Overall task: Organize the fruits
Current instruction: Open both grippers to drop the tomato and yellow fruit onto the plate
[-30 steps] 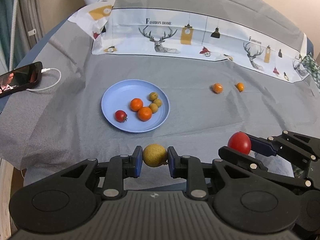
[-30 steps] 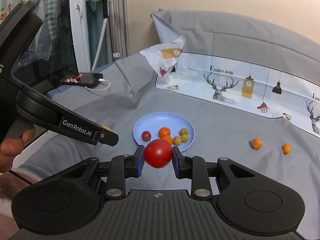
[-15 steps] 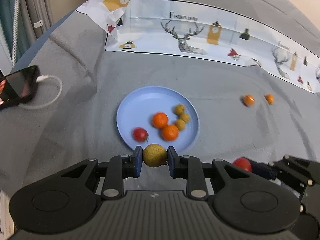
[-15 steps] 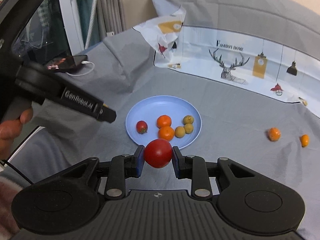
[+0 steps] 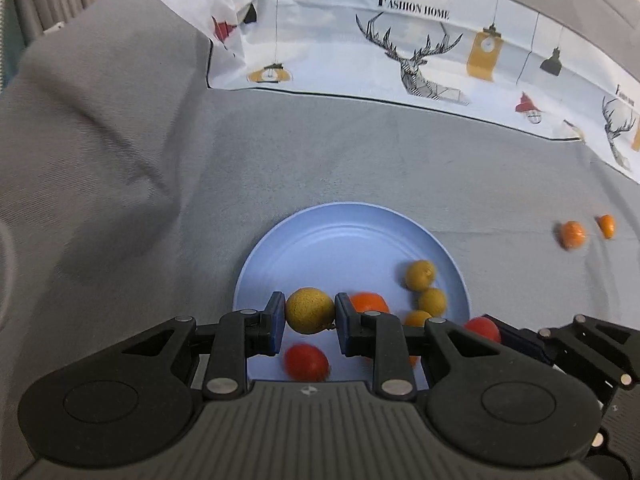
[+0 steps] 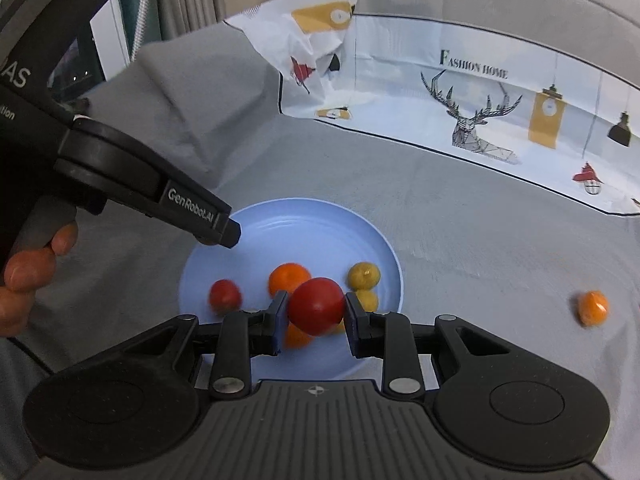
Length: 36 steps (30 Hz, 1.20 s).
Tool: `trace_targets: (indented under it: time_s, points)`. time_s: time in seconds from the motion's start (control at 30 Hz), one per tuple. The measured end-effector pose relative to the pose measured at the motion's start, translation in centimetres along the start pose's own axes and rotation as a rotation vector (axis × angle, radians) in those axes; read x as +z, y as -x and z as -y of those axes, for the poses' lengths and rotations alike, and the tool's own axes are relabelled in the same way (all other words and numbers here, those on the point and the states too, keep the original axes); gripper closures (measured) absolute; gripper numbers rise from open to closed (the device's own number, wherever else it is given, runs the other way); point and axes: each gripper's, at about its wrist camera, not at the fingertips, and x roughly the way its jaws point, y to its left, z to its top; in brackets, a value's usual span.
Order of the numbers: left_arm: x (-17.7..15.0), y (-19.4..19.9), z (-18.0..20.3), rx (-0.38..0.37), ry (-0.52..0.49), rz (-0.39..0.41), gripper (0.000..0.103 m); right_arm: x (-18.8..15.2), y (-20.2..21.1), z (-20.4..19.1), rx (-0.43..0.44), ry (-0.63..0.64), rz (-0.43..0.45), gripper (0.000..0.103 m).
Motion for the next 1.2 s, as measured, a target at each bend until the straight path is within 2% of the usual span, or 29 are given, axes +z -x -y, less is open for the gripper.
trace_targets:
  time_s: [0.2, 0.27, 0.3, 0.33, 0.37, 0.4, 0.43, 0.6, 0.77, 1.0, 1.1, 1.2]
  points:
    - [0.9, -2.6, -0.3, 0.0, -0.014, -0.011, 0.072, 0.6, -4.3, -1.2, -0.005, 0.039, -0.025, 0.072]
    - [1.0, -2.6, -0.3, -0.01, -0.031, 0.01, 0.048, 0.9, -5.1, -1.4, -0.026, 0.052, -0.03, 0.072]
    - [1.0, -2.3, -0.3, -0.01, -0.038, 0.026, 0.021, 1.0, -5.4, -1.3, -0.036, 0.044, -0.037, 0.065]
    - [0.9, -1.8, -0.4, -0.013, -0.043, 0.05, 0.005, 1.2, -5.4, -1.2, -0.04, 0.035, -0.043, 0.05]
    - [0.7, -1.0, -0.5, -0.024, -0.045, 0.078, 0.001, 1.2, -5.2, -1.0, -0.038, 0.024, -0.043, 0.044]
    - [0.4, -0.3, -0.6, -0.033, -0.046, 0.096, 0.0, 1.1, -4.6, -0.7, -0.036, 0.014, -0.038, 0.033]
    - [-0.1, 0.5, -0.8, -0.039, -0.05, 0.097, 0.0, 0.9, -3.8, -0.5, -0.038, 0.005, -0.034, 0.027]
    - [-3.8, 4.2, -1.5, -0.02, 0.004, 0.043, 0.0, -1.7, 0.9, 0.6, -0.022, -0.032, -0.078, 0.016]
    - [-7.6, 8.6, -1.9, 0.01, 0.063, 0.003, 0.0, -4.1, 6.4, -0.9, -0.013, -0.049, -0.089, 0.011]
    - [-11.0, 14.4, -1.2, 0.086, 0.03, 0.095, 0.0, -4.7, 13.2, -3.8, -0.033, -0.014, 0.046, 0.006]
    - [-12.2, 16.0, -0.3, 0.111, 0.037, 0.075, 0.0, -5.1, 15.5, -4.3, -0.046, -0.003, 0.094, 0.005]
    - [-13.7, 17.1, 0.6, 0.079, 0.04, 0.065, 0.0, -5.9, 17.5, -4.6, -0.063, -0.006, 0.131, 0.005]
